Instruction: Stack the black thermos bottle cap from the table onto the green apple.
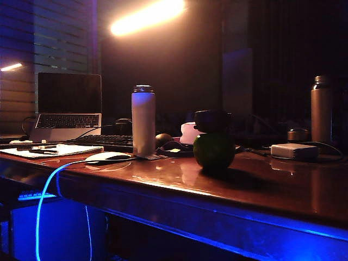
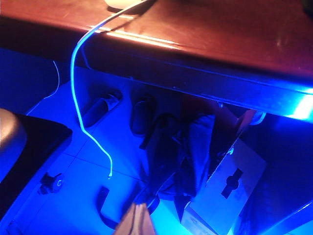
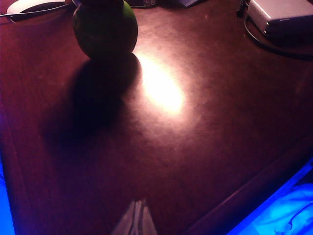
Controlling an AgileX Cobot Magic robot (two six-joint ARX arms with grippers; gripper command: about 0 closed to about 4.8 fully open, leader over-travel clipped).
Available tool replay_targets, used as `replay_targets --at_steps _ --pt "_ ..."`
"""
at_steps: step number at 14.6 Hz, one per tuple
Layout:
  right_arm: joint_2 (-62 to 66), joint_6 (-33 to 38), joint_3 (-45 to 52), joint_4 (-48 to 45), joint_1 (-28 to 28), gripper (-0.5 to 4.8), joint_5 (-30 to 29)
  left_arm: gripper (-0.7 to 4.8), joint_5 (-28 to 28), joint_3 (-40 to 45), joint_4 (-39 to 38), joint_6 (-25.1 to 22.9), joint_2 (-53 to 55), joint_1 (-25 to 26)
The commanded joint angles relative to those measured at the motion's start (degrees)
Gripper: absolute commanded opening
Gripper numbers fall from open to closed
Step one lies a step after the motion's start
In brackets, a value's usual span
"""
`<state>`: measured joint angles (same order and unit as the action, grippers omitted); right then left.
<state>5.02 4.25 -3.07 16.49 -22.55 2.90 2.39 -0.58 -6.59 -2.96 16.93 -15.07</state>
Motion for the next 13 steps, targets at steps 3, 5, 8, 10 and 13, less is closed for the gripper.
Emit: replay_targets --at_steps 3,5,8,10,13 --pt "-5.0 0.2 0.5 -0.8 1.9 -0.02 -0.2 -0.03 0.3 0.2 -1.2 0.0 -8.2 1.2" --pt "-4.9 0.2 0.7 -1.5 5.9 -0.02 -0.2 -0.03 0.4 0.2 -0.9 0.0 -10.3 2.8" --pt "-4.9 0.2 0.8 -1.6 14.9 -0.01 -0.2 -0.03 0.4 0.2 -1.7 0.0 -12.3 9.2" --pt "-4.9 0.2 1.0 -2.3 20.3 -0.02 -0.2 -0.03 0.3 0.2 -2.4 0.0 -16.8 14.9" --pt "-4.9 0.2 2.0 -5.4 22.8 -0.02 -0.1 -0.02 0.1 0.2 -0.9 0.0 -16.9 16.6"
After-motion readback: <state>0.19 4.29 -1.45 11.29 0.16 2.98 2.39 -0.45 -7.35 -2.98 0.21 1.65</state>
